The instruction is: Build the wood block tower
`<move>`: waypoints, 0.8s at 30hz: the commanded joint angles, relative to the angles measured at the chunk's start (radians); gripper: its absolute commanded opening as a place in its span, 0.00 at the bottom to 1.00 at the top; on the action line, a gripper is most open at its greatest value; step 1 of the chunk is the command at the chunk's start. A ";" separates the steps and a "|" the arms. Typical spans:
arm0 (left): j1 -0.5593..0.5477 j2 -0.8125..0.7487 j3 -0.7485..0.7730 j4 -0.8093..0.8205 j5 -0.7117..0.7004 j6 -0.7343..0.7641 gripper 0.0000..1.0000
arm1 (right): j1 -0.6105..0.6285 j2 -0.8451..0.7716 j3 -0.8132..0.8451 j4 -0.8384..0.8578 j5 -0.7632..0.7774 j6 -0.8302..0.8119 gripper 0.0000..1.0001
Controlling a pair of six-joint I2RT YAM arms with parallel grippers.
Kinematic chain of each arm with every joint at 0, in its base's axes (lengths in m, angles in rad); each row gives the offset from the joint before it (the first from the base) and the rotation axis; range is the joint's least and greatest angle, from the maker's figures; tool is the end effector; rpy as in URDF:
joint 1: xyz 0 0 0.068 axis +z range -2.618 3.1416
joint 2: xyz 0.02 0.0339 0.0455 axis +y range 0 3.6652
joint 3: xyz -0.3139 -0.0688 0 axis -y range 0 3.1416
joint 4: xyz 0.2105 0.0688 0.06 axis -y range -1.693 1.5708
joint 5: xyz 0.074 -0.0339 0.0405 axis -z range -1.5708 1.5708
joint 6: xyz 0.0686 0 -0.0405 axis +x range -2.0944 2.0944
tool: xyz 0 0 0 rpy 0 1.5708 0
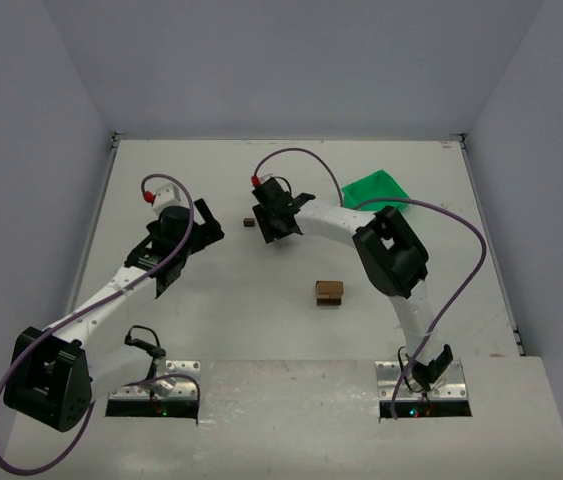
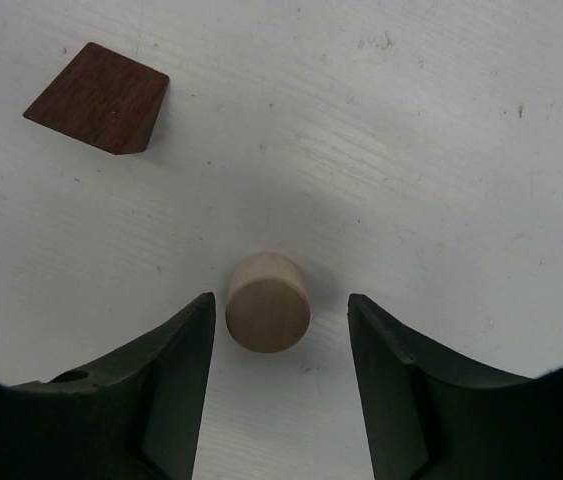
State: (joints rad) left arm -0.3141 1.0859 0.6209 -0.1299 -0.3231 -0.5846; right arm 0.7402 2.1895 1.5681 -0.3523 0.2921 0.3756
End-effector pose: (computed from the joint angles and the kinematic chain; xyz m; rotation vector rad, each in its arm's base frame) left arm 0.2007 -0.0423 0.2725 -0.4694 2.0841 -0.1783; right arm 0.3727 0.3136 0.1799 -0.3398 2.4639 0.0947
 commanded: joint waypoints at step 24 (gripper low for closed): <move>0.007 -0.037 -0.010 0.072 0.032 -0.004 1.00 | 0.042 -0.157 -0.035 0.076 0.042 -0.047 0.10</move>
State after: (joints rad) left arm -0.3141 1.0778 0.6196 -0.1077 -0.3003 -0.5846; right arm 0.7650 2.1766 1.5623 -0.3229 0.3076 0.3565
